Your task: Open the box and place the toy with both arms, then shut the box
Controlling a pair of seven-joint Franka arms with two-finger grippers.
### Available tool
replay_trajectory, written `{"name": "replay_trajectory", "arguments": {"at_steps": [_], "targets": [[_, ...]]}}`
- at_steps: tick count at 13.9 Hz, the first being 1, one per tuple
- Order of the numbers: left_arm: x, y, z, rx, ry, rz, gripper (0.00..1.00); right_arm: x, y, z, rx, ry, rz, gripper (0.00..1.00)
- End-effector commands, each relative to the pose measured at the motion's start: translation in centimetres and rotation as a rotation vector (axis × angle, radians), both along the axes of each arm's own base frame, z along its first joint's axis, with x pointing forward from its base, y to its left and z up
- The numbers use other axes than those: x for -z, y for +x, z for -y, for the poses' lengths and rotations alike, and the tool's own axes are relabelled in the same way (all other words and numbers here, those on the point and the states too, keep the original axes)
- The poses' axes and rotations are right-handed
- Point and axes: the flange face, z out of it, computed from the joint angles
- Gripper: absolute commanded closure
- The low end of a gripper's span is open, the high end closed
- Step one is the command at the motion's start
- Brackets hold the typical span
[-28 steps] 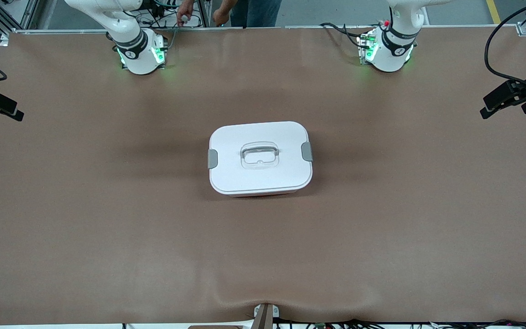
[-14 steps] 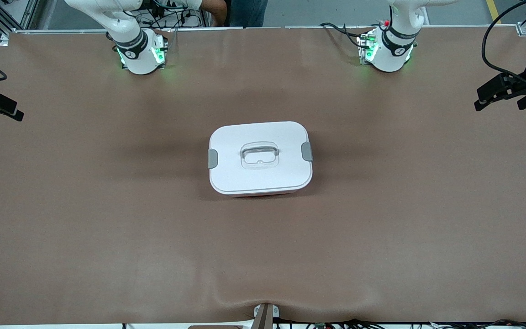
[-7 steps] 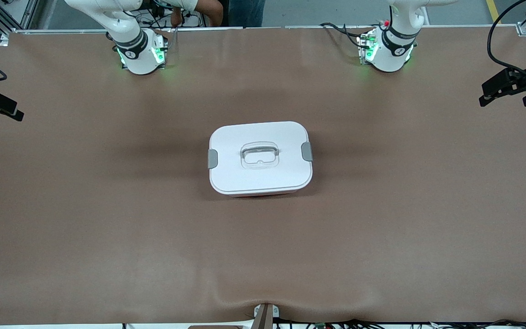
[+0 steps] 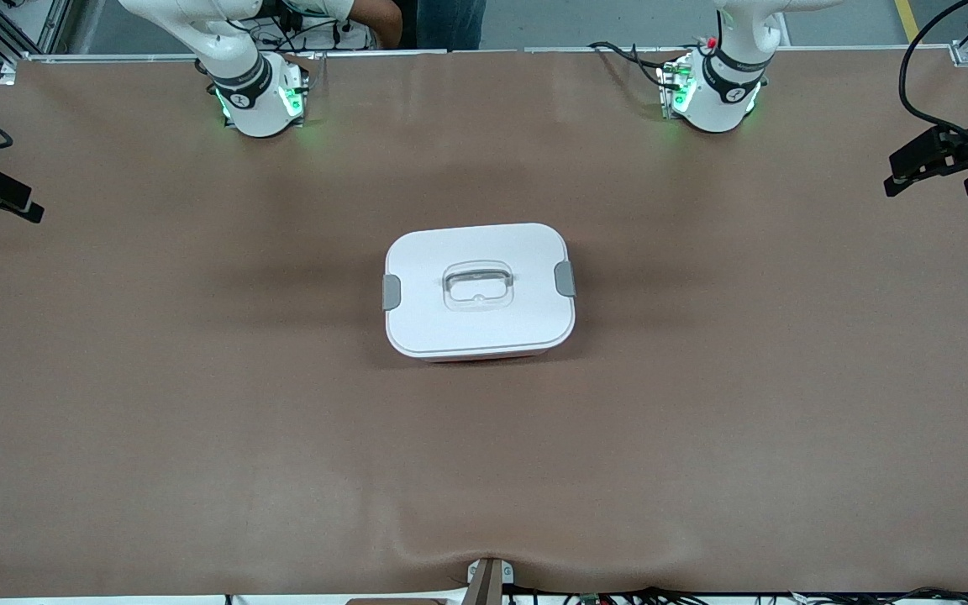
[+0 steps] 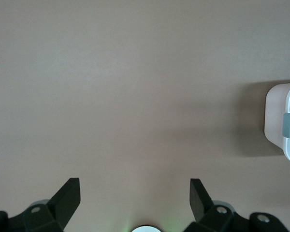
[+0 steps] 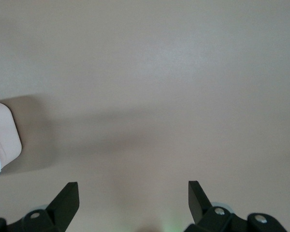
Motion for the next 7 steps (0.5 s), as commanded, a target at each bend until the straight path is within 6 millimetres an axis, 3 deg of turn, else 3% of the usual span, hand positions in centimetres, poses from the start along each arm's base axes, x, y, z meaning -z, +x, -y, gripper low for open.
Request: {"name": "replay_trajectory", "arguments": {"at_steps": [1,7], "targets": [[-0.23,-0.02,0.27,0.008,0.016,-0.008,0.00,-0.34,0.05,0.10,0.008,-0.018,-0.002,0.00],[-0.71,-0.31,-0.11,0.016,0.014,0.001,0.00,-0.34,0.05,0.10,0.008,-0.018,-0.002,0.00]]}}
